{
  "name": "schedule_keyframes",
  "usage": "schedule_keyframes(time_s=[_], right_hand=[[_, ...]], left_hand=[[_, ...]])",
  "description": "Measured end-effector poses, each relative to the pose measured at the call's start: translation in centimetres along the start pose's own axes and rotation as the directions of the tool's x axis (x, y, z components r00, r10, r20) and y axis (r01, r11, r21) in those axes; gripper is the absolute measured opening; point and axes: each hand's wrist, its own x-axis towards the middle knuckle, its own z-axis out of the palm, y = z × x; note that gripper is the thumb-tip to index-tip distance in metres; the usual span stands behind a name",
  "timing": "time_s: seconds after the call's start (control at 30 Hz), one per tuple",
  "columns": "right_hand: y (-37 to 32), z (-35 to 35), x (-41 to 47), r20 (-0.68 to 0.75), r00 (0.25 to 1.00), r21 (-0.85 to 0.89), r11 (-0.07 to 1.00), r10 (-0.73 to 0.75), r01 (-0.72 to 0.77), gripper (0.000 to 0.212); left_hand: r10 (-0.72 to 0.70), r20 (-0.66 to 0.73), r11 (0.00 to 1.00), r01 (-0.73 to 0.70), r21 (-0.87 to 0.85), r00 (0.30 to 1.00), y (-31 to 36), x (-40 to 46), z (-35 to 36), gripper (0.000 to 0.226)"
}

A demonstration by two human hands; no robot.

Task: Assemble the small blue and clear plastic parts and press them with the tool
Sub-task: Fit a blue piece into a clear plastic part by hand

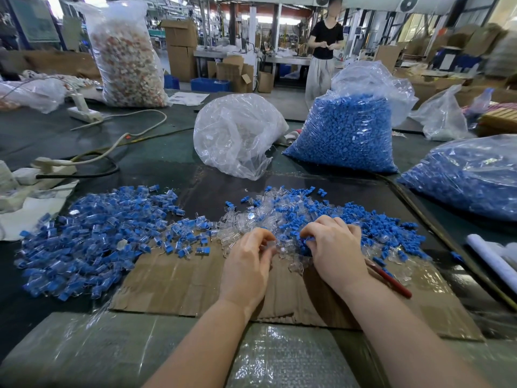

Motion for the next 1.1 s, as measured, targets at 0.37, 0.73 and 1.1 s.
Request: schedule_keyframes(time_s=[0.37, 0.73, 1.1], right_hand=[[-0.8, 0.5, 0.9, -0.058, 0.995, 0.066, 0.995, 0.084, -0.080, 0.011], [-1.7, 0.5, 1.2, -0.093, 0.995, 0.108, 0.994, 0.031, -0.021, 0.014], [-2.5, 0.2, 0.7, -0.062, 0.998, 0.149, 0.989, 0.018, -0.009, 0.013]], left_hand=[[-0.058, 0.051, 0.998, 0.060, -0.029, 0.997, -0.1, -0.3, 0.1, 0.025], [-0.027, 0.019, 1.000, 0.027, -0.011, 0.999, -0.2, -0.3, 0.1, 0.024], [0.005, 0.042, 0.996, -0.001, -0.091, 0.999, -0.3, -0.2, 0.1, 0.019]])
